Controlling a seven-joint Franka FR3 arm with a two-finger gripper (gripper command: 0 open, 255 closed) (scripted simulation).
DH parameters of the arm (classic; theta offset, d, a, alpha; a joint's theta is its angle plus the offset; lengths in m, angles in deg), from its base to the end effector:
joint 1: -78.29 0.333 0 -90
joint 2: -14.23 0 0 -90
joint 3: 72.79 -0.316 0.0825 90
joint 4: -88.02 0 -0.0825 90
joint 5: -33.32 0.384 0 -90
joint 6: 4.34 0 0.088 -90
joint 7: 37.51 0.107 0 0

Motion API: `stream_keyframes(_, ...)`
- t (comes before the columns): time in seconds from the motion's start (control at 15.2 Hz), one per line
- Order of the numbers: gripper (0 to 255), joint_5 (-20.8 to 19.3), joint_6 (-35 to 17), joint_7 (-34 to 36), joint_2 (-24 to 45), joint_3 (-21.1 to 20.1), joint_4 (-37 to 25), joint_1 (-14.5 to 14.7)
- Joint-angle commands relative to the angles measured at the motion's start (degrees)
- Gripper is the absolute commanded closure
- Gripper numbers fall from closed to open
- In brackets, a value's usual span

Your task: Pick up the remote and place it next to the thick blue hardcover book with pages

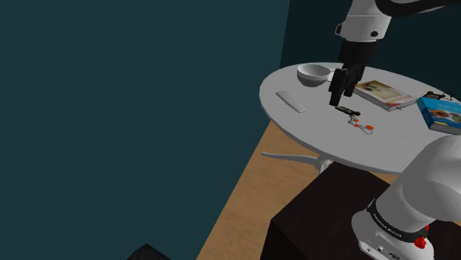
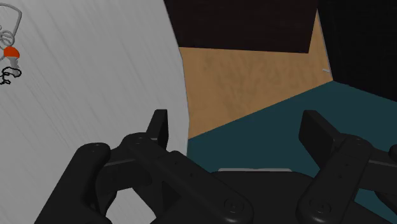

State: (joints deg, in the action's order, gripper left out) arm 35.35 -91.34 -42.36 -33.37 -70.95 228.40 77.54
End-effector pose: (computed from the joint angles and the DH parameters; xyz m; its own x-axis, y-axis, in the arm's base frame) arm 0.2864 -0.0113 0.5555 0.9940 0.0541 -0.0955 0.0478 -0.9966 -0.0674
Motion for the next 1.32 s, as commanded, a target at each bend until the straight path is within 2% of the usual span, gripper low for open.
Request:
stream_keyframes(0.0,0,0.0,0.0,0.0,0.0,0.0,0.0,0.0)
stream_keyframes(0.59,0,-2.2,-16.1,0.5,16.0,2.9,-1.7,-3.1)
stream_keyframes(1.25,0,-2.4,-29.5,0.9,36.0,6.5,-10.3,-5.7)
